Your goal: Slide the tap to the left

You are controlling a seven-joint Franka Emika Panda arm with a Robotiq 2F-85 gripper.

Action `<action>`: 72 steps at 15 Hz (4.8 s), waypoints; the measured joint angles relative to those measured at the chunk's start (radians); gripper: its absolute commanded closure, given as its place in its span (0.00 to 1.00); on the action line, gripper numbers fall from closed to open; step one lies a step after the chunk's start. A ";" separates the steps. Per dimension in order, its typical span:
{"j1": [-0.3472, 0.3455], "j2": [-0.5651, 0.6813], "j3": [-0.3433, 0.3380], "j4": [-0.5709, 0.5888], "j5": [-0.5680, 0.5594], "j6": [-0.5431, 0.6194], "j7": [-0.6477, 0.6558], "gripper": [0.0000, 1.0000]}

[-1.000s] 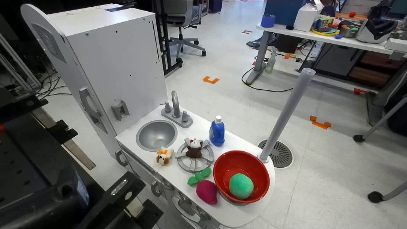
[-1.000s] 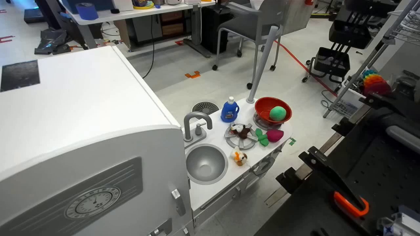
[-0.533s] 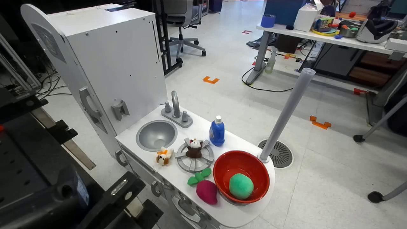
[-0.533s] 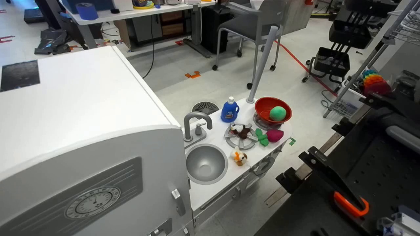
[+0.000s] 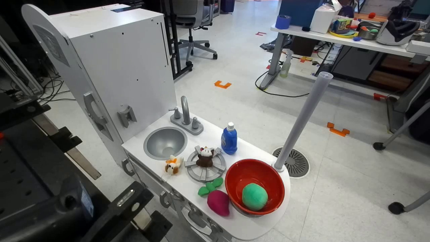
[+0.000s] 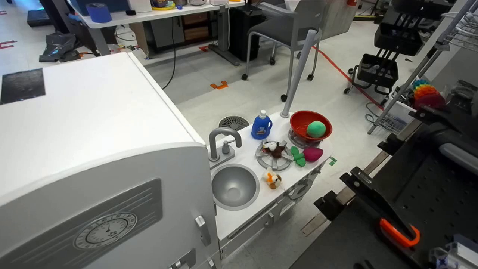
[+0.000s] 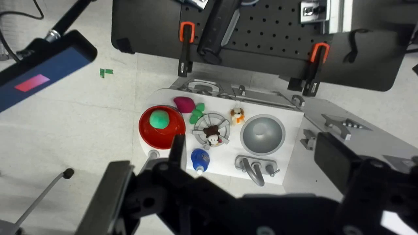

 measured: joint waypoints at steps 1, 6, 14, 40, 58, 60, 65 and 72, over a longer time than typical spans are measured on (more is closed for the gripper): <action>0.001 0.063 0.017 0.010 -0.001 0.057 0.030 0.00; -0.006 0.399 0.070 0.100 -0.051 0.320 0.196 0.00; -0.018 0.954 0.022 0.324 -0.263 0.578 0.417 0.00; -0.023 1.658 0.042 0.859 -0.107 0.676 0.043 0.00; 0.042 1.728 0.016 0.950 -0.127 0.746 0.089 0.00; 0.098 1.768 0.022 0.975 -0.148 0.814 0.089 0.00; 0.222 1.871 0.009 1.063 -0.206 0.869 0.087 0.00; 0.273 2.007 -0.029 1.226 -0.244 0.868 0.041 0.00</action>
